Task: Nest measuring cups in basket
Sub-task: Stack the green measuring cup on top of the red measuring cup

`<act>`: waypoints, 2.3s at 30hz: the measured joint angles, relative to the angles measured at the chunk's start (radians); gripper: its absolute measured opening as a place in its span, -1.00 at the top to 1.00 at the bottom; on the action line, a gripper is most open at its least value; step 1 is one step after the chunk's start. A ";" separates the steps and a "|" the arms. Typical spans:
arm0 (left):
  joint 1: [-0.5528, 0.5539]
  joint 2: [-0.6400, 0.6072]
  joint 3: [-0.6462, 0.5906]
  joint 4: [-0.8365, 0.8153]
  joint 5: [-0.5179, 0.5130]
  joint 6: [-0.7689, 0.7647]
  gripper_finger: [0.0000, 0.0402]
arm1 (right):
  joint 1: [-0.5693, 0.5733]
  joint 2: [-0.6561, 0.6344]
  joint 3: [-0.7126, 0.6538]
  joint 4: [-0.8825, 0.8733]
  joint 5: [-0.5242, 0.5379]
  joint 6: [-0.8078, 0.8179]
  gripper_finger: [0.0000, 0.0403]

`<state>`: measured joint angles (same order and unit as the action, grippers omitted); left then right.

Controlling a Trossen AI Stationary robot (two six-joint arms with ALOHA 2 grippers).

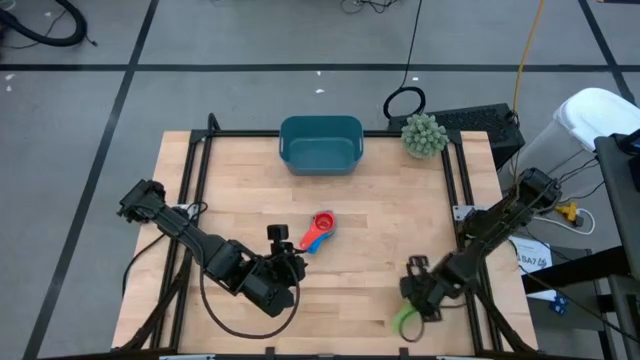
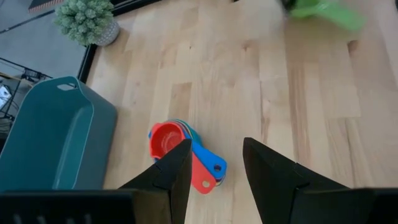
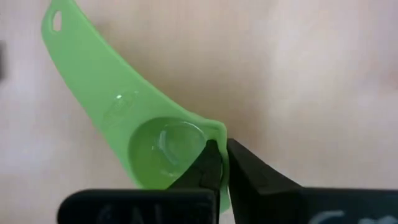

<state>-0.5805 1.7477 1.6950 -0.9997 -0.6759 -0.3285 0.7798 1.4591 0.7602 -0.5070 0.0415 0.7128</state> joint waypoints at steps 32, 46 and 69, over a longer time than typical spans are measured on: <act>-0.038 -0.037 -0.001 -0.152 0.094 -0.245 0.27 | -0.733 0.293 0.662 -0.093 0.106 -1.044 1.00; -0.053 -0.035 -0.001 -0.153 0.092 -0.269 0.27 | -0.777 0.376 0.730 -0.087 0.059 -1.068 1.00; -0.043 -0.035 -0.001 -0.148 0.047 -0.292 0.27 | -0.807 0.377 0.683 -0.034 0.001 -0.978 1.00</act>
<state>-0.6233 1.7126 1.6943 -1.1473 -0.6285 -0.6203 -0.0277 1.8362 1.4436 -0.5415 0.0429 -0.2653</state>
